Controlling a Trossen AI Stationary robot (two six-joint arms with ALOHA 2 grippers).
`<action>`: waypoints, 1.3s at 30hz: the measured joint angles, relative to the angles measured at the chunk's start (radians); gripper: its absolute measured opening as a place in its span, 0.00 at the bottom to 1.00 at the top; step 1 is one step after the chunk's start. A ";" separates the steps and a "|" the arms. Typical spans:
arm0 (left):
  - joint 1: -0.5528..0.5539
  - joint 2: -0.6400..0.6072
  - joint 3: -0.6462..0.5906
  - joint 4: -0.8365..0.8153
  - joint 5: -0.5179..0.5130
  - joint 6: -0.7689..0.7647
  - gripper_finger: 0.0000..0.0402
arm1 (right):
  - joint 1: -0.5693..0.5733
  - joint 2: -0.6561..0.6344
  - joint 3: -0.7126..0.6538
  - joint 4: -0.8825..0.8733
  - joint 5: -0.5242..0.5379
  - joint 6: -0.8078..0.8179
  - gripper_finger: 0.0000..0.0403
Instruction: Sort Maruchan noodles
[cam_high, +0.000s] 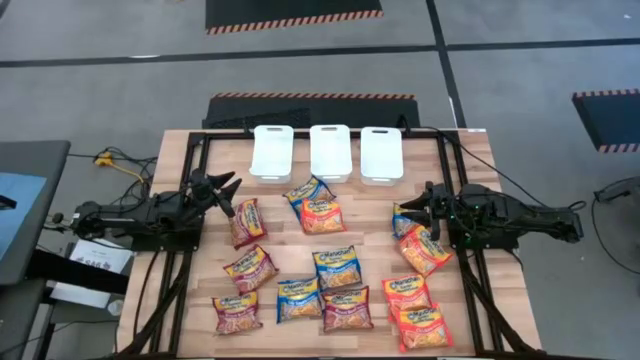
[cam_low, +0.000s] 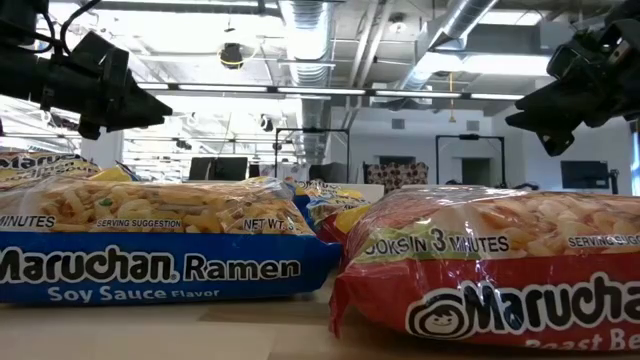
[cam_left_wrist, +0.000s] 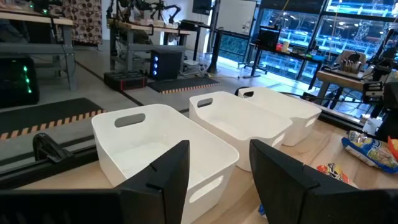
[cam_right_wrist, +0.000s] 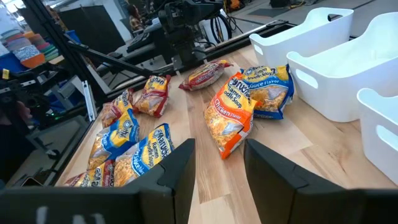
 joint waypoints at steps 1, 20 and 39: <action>0.000 0.000 0.000 0.000 0.000 0.000 0.39 | 0.000 0.000 0.000 0.000 0.000 0.000 0.40; 0.000 0.000 0.000 0.001 -0.002 -0.500 0.39 | 0.000 0.000 -0.002 0.021 -0.001 0.046 0.40; 0.000 0.000 0.000 0.007 0.067 -0.438 0.39 | -0.001 0.000 -0.005 0.121 0.025 0.167 0.40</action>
